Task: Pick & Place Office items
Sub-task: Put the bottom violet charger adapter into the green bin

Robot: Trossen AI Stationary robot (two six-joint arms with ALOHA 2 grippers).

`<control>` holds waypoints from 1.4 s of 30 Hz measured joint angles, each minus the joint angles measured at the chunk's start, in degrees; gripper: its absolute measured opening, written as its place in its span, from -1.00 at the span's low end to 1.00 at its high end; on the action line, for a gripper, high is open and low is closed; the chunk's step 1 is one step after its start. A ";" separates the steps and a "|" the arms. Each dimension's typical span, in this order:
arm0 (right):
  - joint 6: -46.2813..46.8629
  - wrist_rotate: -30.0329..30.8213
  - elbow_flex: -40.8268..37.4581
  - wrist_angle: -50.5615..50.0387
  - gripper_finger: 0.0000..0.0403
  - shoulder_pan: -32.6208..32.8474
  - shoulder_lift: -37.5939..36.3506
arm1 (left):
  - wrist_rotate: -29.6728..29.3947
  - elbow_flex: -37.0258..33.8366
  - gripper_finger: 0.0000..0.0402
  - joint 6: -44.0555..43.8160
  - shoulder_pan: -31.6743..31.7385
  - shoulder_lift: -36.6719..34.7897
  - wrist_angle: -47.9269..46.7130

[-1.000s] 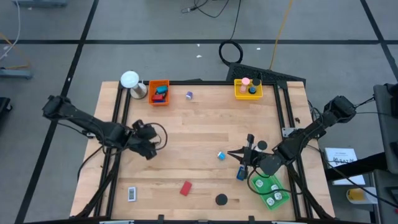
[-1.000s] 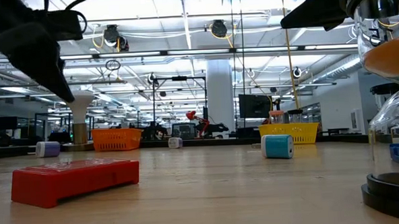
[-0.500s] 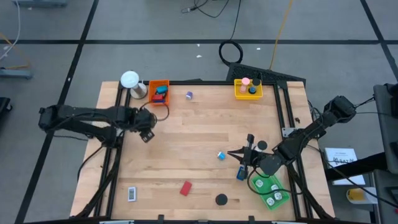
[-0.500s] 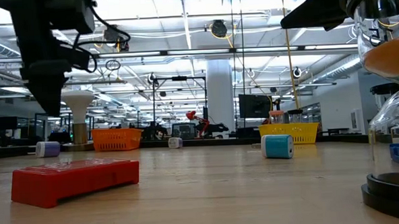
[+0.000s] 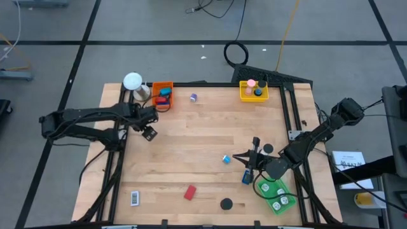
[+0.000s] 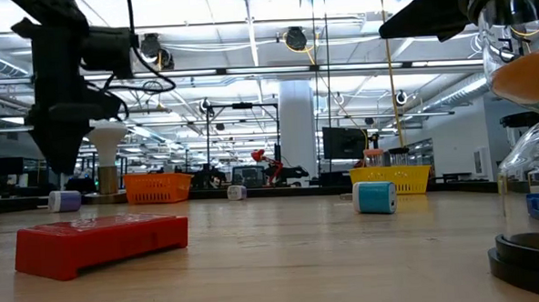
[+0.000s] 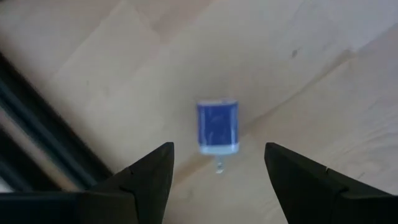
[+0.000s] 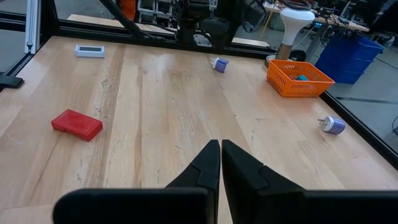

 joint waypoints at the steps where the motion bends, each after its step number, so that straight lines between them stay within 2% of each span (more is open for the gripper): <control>1: 0.00 0.00 0.00 0.00 -0.96 0.00 0.02 | 0.17 0.05 0.27 -0.10 0.28 0.09 0.10; 10: 0.00 0.00 0.00 0.01 -0.96 0.00 0.02 | -2.89 0.15 0.27 -4.73 1.65 4.79 2.29; 16: 0.00 0.00 0.00 0.00 -0.96 0.00 0.02 | -1.21 -2.43 0.27 -4.34 1.64 8.85 8.29; 25: 0.00 0.00 0.00 0.01 -0.96 0.00 0.02 | 1.21 -5.40 0.26 -5.97 1.59 10.28 9.85; 28: 0.00 0.00 0.00 0.00 -0.97 0.00 0.02 | 1.55 -5.47 0.14 -5.80 1.08 10.26 10.67; 34: 0.00 0.00 0.00 0.01 -0.95 0.00 0.01 | 1.75 -5.47 -0.33 -3.92 -0.12 10.23 12.94; 38: 0.00 0.00 0.00 0.02 -0.94 0.00 0.02 | 1.94 -5.45 -0.34 -3.20 -0.71 10.22 17.24; 42: 0.00 0.00 0.00 0.00 -0.96 0.00 0.02 | 3.25 -5.44 -0.34 -0.52 -2.47 9.80 26.98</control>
